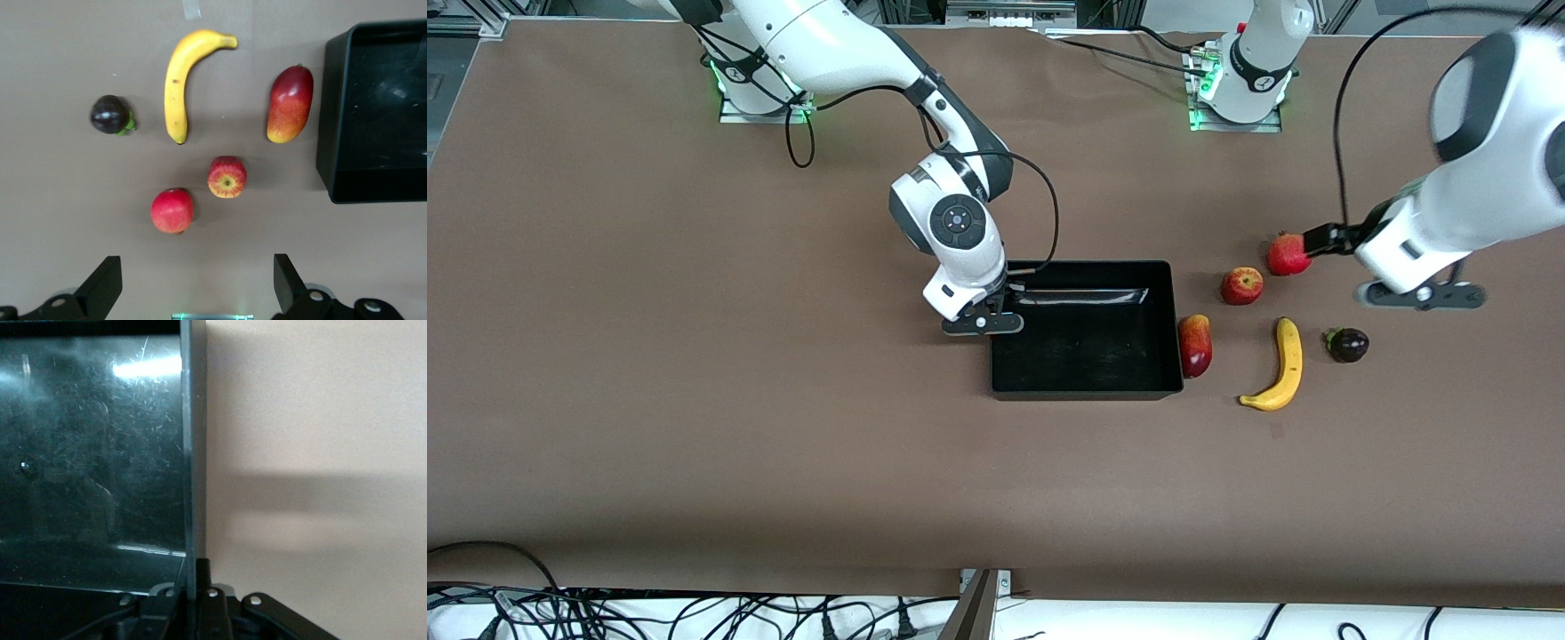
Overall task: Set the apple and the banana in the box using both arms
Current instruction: 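Release the box with the right gripper while the left gripper grasps the apple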
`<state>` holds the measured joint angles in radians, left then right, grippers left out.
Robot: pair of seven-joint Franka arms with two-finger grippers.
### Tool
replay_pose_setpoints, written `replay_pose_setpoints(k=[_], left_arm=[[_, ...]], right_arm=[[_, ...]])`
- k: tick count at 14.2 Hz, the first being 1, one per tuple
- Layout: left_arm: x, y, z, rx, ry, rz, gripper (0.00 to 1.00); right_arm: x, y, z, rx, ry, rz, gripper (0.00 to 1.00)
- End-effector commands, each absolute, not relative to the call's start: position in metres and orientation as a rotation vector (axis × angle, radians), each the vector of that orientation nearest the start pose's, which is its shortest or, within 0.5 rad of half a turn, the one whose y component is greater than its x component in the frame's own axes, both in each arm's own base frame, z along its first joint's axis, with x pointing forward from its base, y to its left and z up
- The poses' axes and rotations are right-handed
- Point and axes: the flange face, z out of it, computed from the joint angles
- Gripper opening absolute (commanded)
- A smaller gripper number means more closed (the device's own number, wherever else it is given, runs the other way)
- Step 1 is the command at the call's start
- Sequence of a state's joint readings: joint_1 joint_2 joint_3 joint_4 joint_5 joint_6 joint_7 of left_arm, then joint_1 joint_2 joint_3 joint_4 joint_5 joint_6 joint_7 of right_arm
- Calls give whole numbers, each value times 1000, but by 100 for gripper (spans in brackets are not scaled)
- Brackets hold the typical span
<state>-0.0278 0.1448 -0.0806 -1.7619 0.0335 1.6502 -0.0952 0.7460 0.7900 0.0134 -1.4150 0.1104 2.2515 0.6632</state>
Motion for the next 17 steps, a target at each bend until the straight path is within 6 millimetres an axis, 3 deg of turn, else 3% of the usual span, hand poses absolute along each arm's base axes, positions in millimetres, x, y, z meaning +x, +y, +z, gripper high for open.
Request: replay_pose_setpoints(k=[1, 2, 5, 7, 8, 11, 13, 15, 16, 17], left_arm=[[548, -68, 390, -3098, 48, 348, 100], [541, -70, 364, -3109, 58, 278, 100], [513, -69, 291, -3131, 70, 104, 100], [499, -65, 259, -3136, 66, 95, 100], [496, -64, 248, -3137, 62, 104, 100], [490, -65, 217, -3141, 52, 134, 100], [489, -66, 205, -3144, 58, 130, 100], [487, -65, 197, -3143, 56, 151, 99], [486, -66, 194, -3142, 58, 161, 72], [486, -66, 191, -3142, 80, 170, 52]], right_arm=[[530, 518, 229, -3016, -19, 29, 46], [531, 518, 231, -3018, -35, 19, 99], [540, 512, 258, -3011, -32, -5, 100], [561, 489, 304, -3024, 6, 0, 100], [577, 469, 336, -3028, 13, 8, 100], [622, 379, 408, -3020, 68, 53, 100], [629, 325, 455, -3019, 75, 93, 100], [622, 278, 501, -3037, 48, 114, 100], [615, 253, 522, -3044, 40, 109, 100], [608, 231, 537, -3045, 6, 101, 100]])
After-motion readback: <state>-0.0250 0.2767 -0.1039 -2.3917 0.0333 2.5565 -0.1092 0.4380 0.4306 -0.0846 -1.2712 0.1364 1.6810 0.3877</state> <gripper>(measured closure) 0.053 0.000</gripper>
